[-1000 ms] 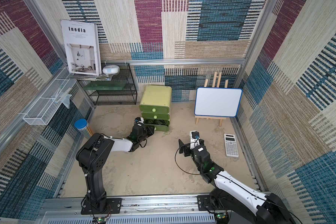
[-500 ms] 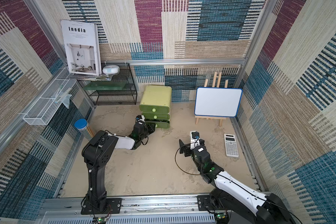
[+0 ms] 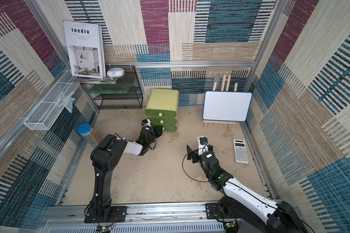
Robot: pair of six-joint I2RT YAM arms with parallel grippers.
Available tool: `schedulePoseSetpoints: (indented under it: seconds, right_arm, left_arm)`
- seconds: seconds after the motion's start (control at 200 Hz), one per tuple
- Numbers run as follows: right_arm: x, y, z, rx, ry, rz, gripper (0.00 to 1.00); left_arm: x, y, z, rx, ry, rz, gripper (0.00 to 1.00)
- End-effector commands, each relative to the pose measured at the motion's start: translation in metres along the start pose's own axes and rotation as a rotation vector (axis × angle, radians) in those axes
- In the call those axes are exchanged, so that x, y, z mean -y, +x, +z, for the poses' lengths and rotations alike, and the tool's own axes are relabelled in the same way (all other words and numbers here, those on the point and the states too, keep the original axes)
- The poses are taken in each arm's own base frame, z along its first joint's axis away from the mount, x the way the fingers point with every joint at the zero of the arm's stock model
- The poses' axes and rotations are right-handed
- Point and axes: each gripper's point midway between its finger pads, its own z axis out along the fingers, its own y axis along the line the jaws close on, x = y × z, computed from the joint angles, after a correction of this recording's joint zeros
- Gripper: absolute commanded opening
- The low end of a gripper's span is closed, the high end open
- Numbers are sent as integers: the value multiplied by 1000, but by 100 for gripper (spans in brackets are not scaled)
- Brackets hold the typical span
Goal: Place the wired earphones into the drawer by color
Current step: Close the drawer in the storage box, then reset both arms
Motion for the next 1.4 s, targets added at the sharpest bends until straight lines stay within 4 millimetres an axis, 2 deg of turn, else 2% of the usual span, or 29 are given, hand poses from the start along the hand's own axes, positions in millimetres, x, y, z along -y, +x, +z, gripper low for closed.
schedulePoseSetpoints:
  seconds: [0.0, 0.24, 0.441, 0.596, 0.671, 0.736, 0.826, 0.942, 1.087, 1.212, 1.322, 1.397]
  right_arm:
    - [1, -6, 0, 31, 7, 10, 98]
    - [1, -7, 0, 32, 9, 7, 98]
    - [2, -7, 0, 35, 12, 3, 99]
    - [4, -9, -1, 48, 22, -17, 99]
    - [4, -10, -2, 60, 18, -27, 99]
    - [3, -13, -3, 74, 11, -25, 99]
    - [4, -16, -6, 96, 11, -18, 99]
    - [4, -19, -8, 126, 4, -7, 99]
    - [6, -25, -8, 133, 23, -31, 99]
    - [16, -26, -6, 89, 98, -41, 99]
    - [12, -28, -7, 87, 80, -81, 99]
    - [15, -31, -7, 97, 94, -92, 99]
  left_arm:
    - [5, -6, 3, 25, 19, 0, 29]
    - [12, -5, 2, 11, 38, 1, 30]
    - [16, -9, -29, 13, 13, 27, 38]
    - [20, -17, -67, 19, -18, 66, 48]
    - [20, -23, -90, 26, -36, 102, 61]
    - [22, -29, -110, 20, -60, 152, 78]
    - [16, -34, -140, 2, -135, 242, 88]
    - [18, -53, -184, 45, -180, 376, 100]
    - [13, -73, -234, 92, -258, 546, 99]
    - [6, -85, -270, 149, -309, 629, 99]
    - [-4, -91, -292, 187, -354, 673, 99]
    - [-5, -87, -296, 188, -338, 768, 99]
